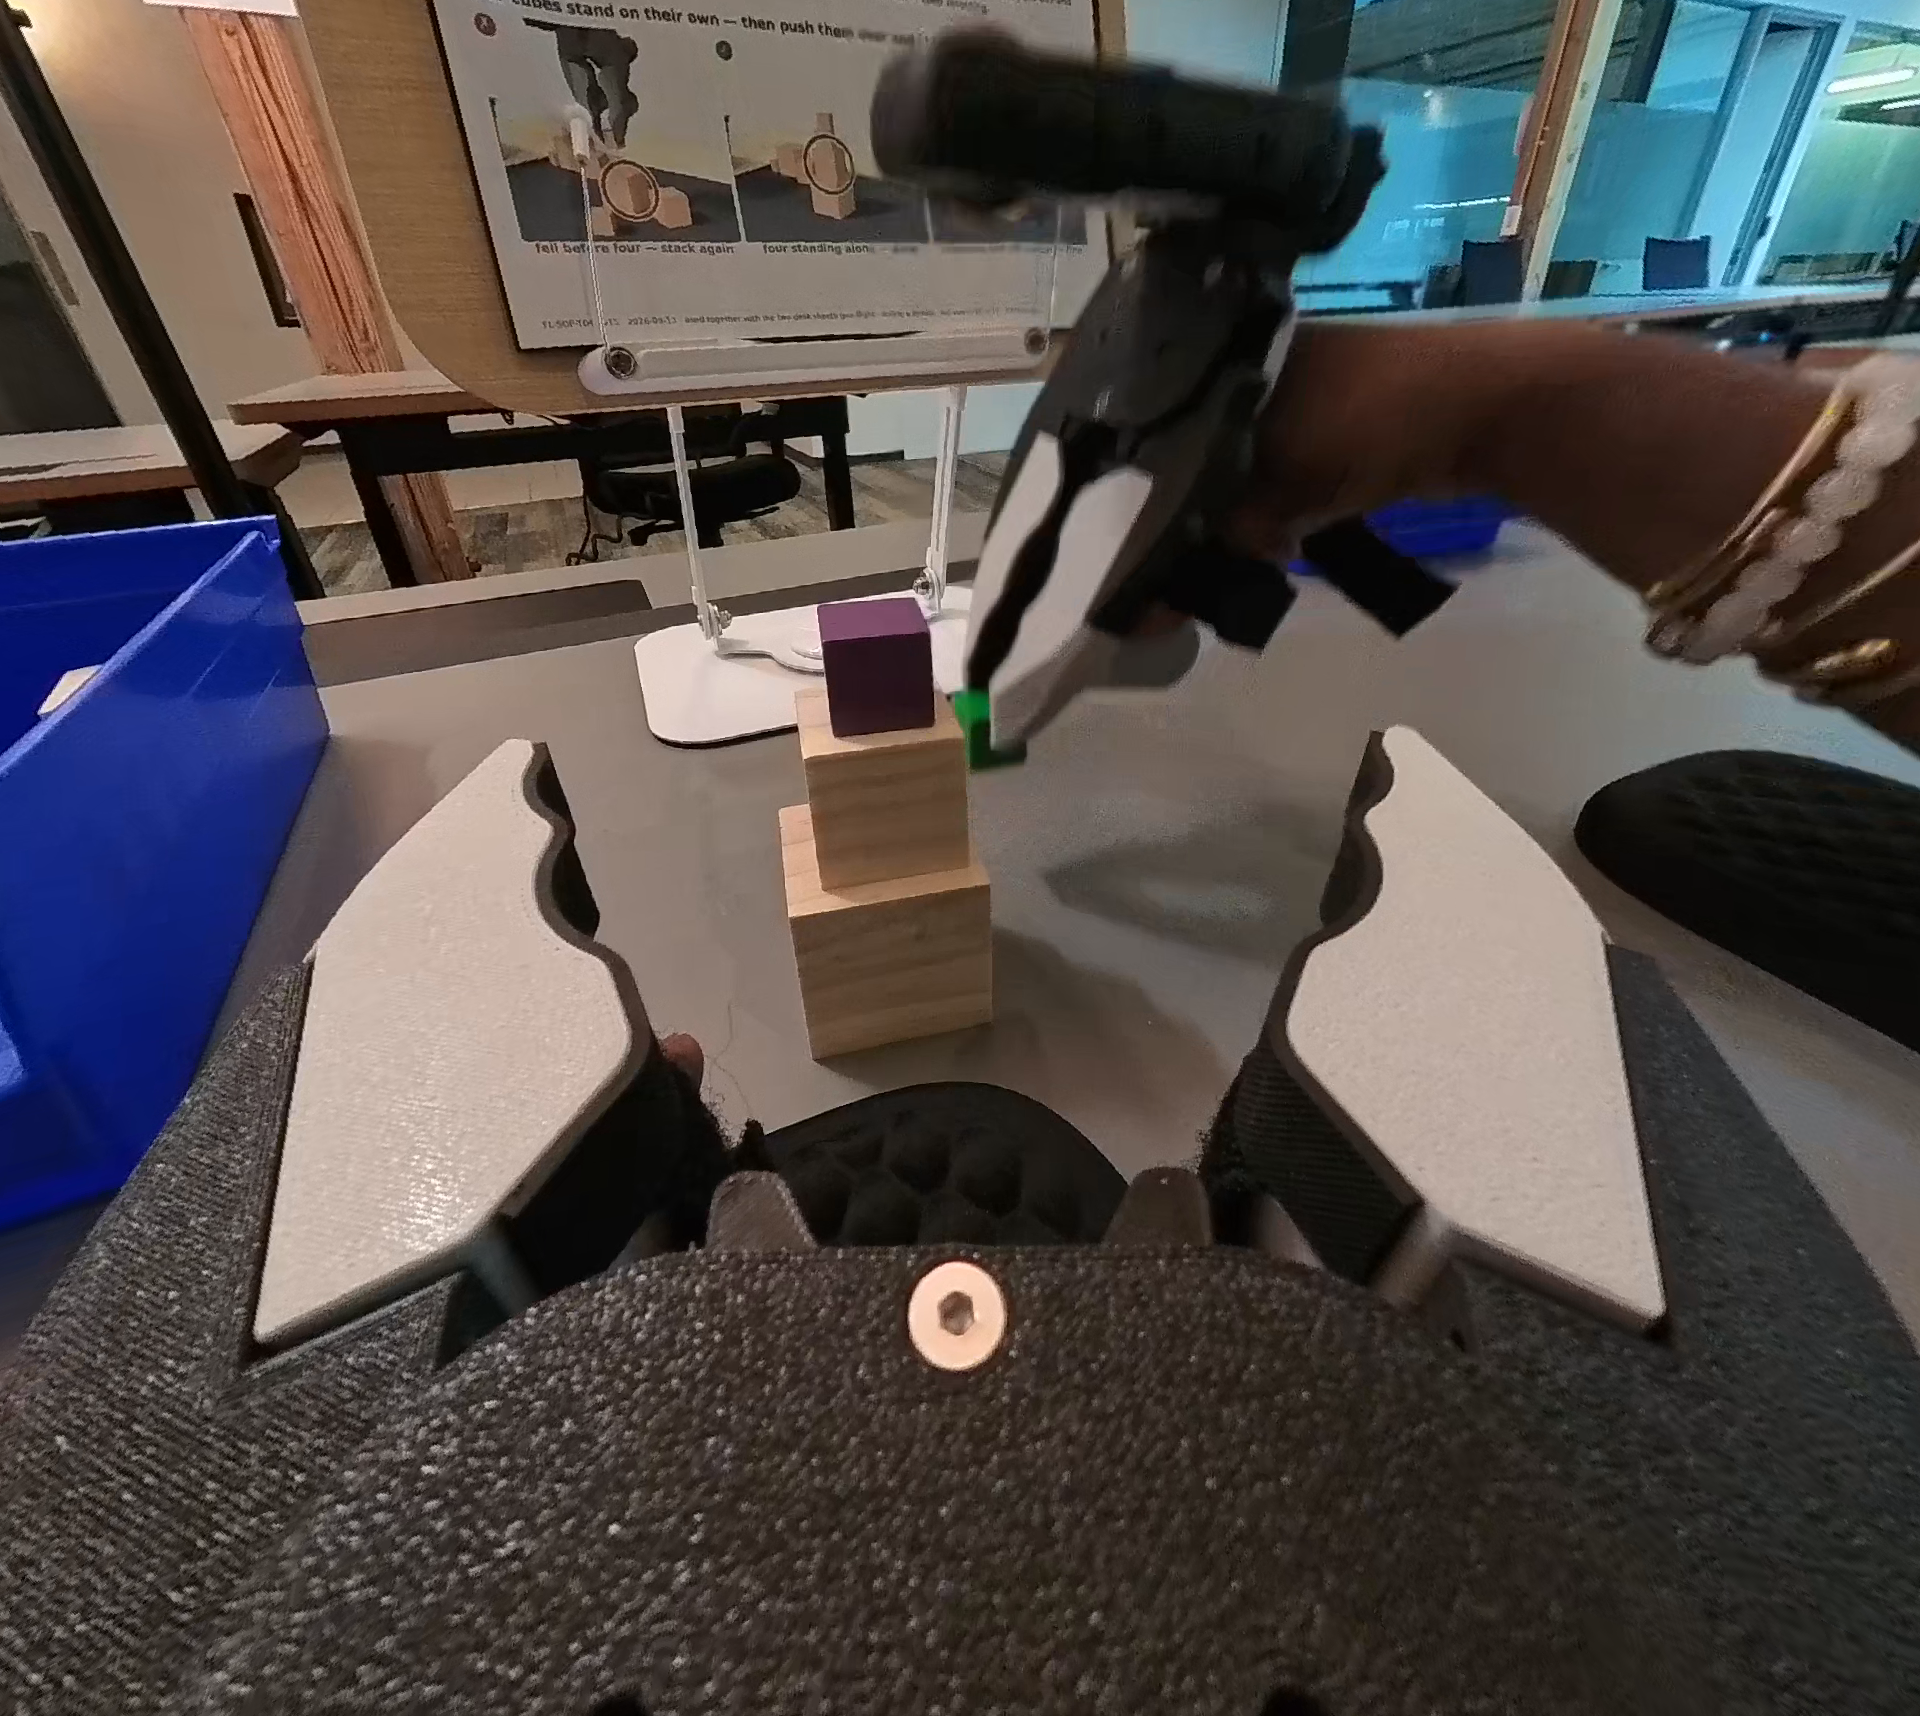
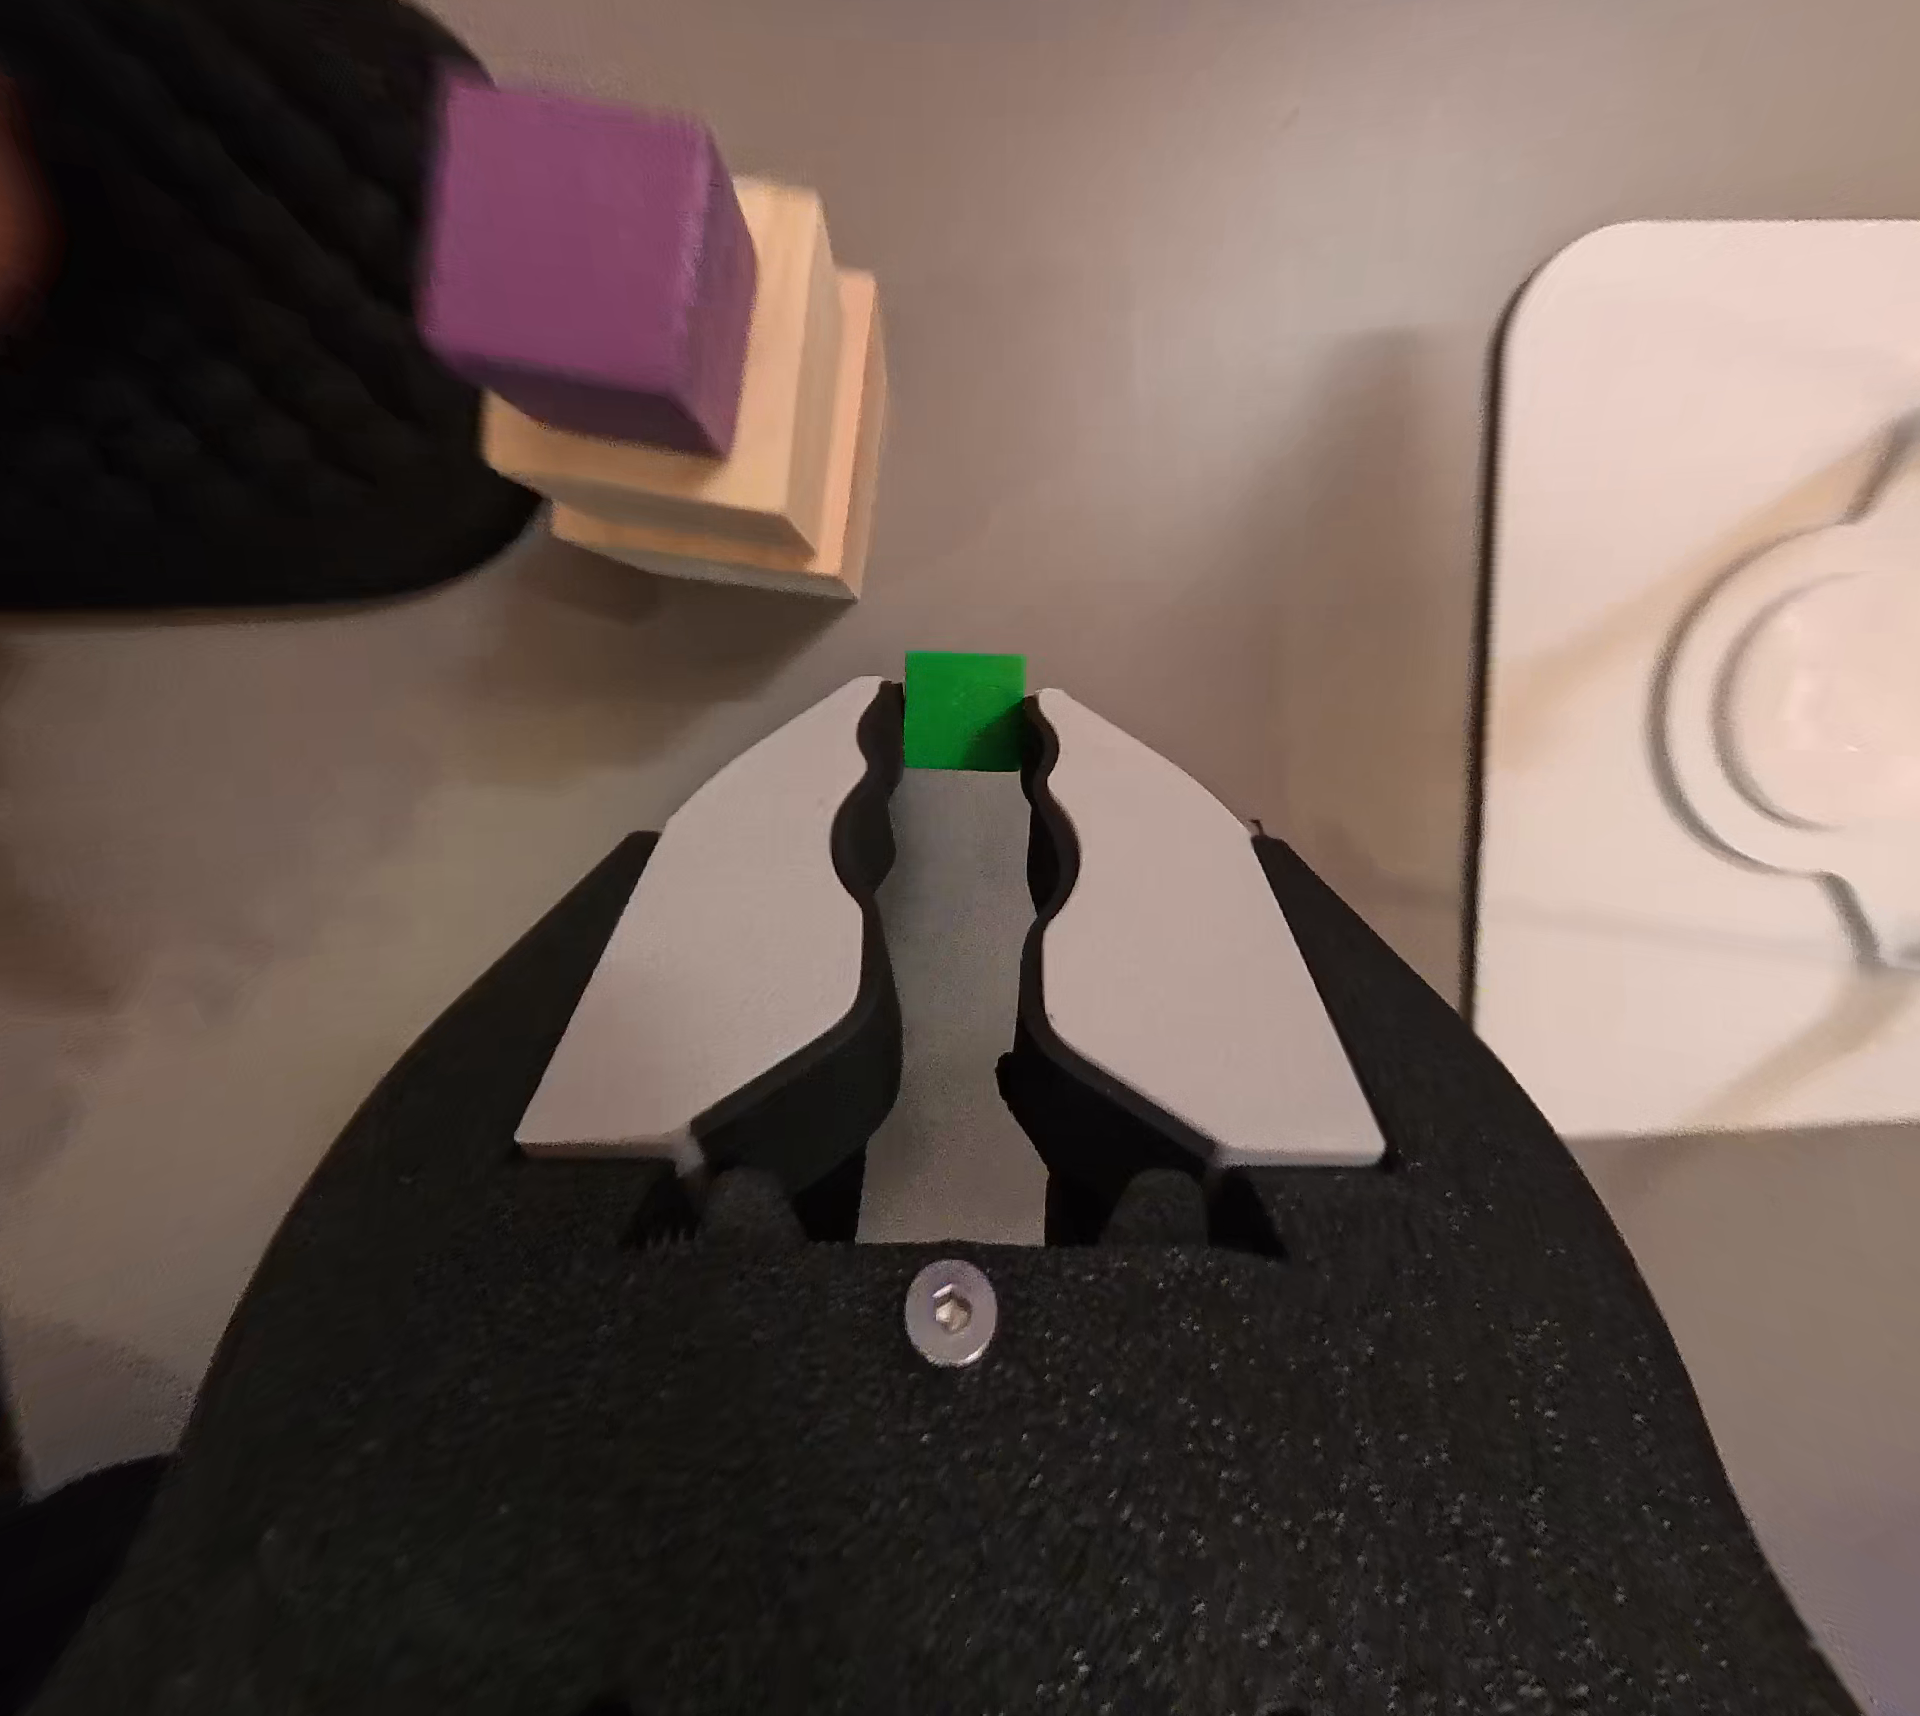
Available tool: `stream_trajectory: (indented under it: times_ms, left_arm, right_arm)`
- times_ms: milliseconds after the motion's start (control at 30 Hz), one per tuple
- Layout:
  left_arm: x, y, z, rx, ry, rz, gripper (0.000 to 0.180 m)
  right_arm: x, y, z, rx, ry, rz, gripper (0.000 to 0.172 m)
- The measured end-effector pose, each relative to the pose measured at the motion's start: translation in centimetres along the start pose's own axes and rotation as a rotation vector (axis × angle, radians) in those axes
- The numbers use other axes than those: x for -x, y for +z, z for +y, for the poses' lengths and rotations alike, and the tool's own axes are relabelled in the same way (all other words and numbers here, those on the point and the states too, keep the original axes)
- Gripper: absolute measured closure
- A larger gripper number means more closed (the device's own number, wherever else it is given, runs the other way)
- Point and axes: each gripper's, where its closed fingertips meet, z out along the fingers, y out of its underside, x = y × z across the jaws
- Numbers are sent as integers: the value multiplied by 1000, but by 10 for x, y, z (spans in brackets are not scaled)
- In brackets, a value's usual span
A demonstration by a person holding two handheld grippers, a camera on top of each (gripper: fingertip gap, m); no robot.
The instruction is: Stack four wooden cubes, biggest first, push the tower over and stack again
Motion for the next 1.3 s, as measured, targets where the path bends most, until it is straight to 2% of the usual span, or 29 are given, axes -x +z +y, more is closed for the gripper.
stream_trajectory:
  times_ms: [200,400,733,1300]
  left_arm:
    - [0,0,0,2,2,0,44]
    - [1,0,0,0,-5,-1,44]
    - [1,0,0,-3,-13,1,44]
    - [2,0,0,-4,-17,-1,44]
  right_arm:
    - [14,-64,-54,-66,123,75,151]
    - [40,-71,-84,-46,113,58,151]
    - [39,-49,-78,9,142,23,151]
    - [37,-44,-75,6,135,21,151]
